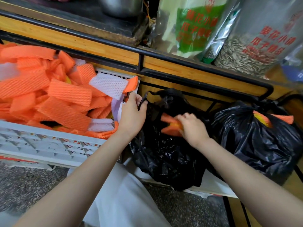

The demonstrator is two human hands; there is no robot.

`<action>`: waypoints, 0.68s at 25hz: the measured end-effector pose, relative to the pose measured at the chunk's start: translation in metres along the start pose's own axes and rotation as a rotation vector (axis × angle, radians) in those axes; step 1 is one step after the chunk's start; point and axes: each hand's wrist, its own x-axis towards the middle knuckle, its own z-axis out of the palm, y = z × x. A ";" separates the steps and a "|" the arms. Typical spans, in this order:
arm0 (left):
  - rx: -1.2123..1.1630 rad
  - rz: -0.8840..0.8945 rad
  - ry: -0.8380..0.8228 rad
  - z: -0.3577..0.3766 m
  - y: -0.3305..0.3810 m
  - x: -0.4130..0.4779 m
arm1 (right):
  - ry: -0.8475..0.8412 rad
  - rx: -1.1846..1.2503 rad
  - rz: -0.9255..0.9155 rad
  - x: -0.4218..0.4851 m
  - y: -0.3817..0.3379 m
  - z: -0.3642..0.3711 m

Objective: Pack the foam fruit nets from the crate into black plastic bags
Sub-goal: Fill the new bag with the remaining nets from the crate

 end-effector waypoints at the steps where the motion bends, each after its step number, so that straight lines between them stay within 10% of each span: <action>1: -0.012 0.001 -0.020 0.000 0.000 -0.002 | -0.140 -0.019 -0.033 -0.003 -0.003 0.008; 5: -0.016 -0.021 -0.081 0.000 -0.003 -0.007 | -0.390 0.083 -0.060 -0.016 -0.007 0.019; 12: 0.056 0.156 -0.314 -0.048 -0.002 -0.003 | 0.437 0.454 -0.172 -0.019 -0.063 -0.080; 17: 0.285 0.188 -0.107 -0.121 -0.056 0.030 | 0.507 0.513 -0.355 0.048 -0.145 -0.102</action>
